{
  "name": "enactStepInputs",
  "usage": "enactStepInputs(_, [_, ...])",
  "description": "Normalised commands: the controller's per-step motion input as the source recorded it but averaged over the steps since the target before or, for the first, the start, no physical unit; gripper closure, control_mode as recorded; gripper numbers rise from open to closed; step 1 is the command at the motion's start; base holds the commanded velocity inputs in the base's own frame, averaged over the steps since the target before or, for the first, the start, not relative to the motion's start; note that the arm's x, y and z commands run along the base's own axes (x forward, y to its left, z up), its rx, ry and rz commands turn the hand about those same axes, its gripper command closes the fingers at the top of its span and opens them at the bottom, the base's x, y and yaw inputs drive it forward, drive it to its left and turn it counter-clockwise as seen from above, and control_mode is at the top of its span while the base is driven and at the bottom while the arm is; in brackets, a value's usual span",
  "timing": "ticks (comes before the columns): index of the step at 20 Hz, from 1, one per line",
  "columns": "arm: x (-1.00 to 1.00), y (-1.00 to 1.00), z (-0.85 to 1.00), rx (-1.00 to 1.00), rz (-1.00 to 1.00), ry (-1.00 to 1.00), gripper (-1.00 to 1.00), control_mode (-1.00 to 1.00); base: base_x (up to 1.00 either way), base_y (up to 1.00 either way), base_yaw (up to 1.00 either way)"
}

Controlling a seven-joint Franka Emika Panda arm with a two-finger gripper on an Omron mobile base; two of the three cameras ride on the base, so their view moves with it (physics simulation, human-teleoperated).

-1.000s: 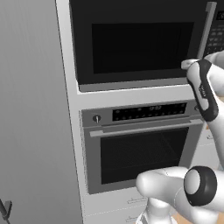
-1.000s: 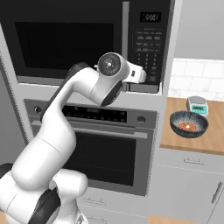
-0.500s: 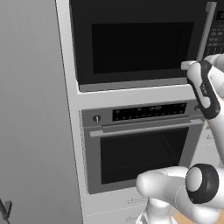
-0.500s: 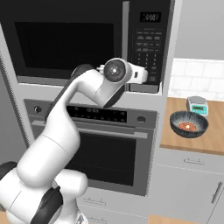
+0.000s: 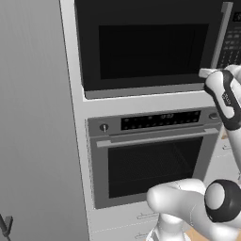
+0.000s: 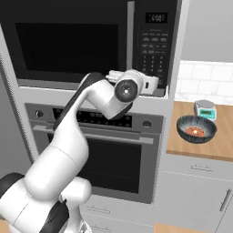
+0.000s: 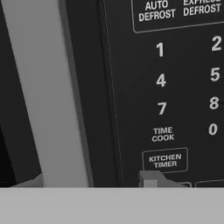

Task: Open the microwave, place the bowl with waffle inside the microwave, then close the microwave door and turn it on.

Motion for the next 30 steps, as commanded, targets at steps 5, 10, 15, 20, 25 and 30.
enactStepInputs(5, [0.57, 0.81, -0.01, 0.0, 0.01, 0.07, 1.0, -1.0, 0.0, 0.0, 0.0])
enactStepInputs(10, [0.36, 1.0, 0.01, -0.07, 0.05, 0.23, 1.0, -1.0, 0.0, 0.0, 0.0])
enactStepInputs(15, [0.17, 0.88, 0.0, 0.0, 0.09, 0.1, 1.0, -1.0, 0.0, 0.0, 0.0])
enactStepInputs(20, [0.02, 0.93, 0.0, 0.0, 0.06, 0.0, 1.0, -1.0, 0.0, 0.0, 0.0])
enactStepInputs(25, [-0.21, 1.0, 0.11, 0.0, 0.04, 0.04, 1.0, -1.0, 0.0, 0.0, 0.0])
enactStepInputs(30, [-0.51, 1.0, 0.22, -0.05, 0.01, 0.12, 1.0, -1.0, 0.0, 0.0, 0.0])
